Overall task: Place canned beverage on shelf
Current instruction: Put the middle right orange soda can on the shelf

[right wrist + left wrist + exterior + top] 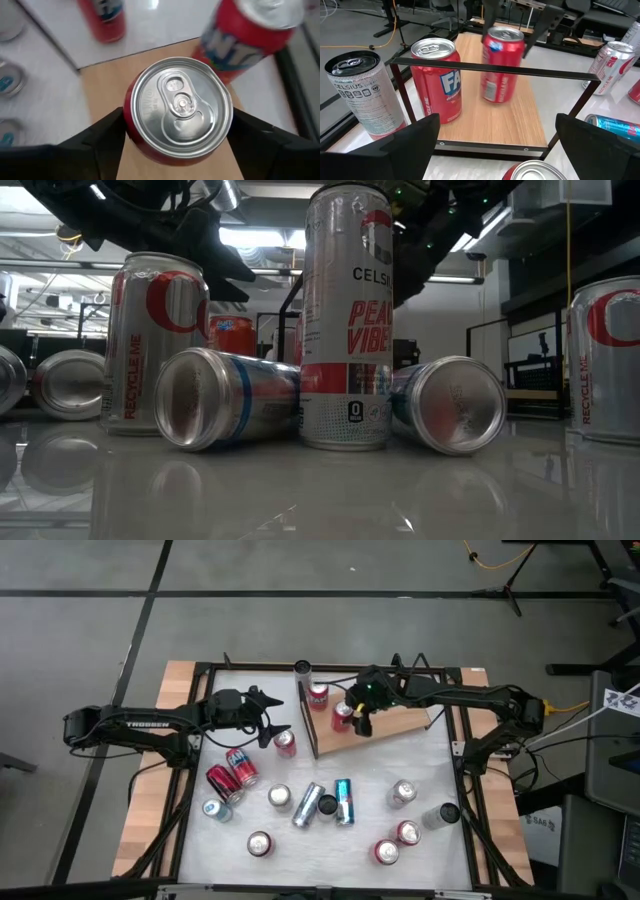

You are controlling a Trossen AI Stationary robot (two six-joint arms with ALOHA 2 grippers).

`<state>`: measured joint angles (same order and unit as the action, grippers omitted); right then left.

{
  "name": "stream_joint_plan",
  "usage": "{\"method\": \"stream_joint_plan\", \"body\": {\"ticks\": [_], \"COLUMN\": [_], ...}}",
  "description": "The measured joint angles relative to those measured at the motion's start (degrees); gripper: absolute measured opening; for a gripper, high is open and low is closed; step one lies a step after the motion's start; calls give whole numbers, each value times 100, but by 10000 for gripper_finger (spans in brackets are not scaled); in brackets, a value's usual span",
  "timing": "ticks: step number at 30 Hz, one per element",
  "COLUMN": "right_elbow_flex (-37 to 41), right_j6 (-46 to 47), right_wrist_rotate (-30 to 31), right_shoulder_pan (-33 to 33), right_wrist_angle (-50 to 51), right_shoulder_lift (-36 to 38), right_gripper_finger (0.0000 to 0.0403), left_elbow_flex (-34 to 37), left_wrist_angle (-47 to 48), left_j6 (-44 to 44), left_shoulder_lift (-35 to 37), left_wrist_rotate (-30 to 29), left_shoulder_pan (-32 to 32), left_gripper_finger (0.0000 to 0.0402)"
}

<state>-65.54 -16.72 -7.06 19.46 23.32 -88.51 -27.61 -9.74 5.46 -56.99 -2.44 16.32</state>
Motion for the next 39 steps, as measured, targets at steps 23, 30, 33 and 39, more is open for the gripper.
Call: {"method": "stream_joint_plan", "body": {"ticks": [23,30,33,39], "right_elbow_flex": [-2,-4,-4,-4], "right_j6": [232,491,506,824], "right_wrist_rotate": [1054,785,684,505], "right_shoulder_pan": [512,768,757,752], "right_wrist_angle": [-571,-616,-666,-695], "right_shoulder_lift": [0,-220,-275,-275], "right_gripper_finger": [288,288,288,288], "left_elbow_flex": [1,1,-1,0], "left_wrist_angle": [0,0,-2,-2], "left_j6": [-3,-3,-3,-5], "left_shoulder_lift": [0,0,0,0], "left_wrist_rotate": [-2,-2,-2,-3], "left_shoulder_pan": [-2,0,-2,0], "left_gripper_finger": [389,389,389,389]}}
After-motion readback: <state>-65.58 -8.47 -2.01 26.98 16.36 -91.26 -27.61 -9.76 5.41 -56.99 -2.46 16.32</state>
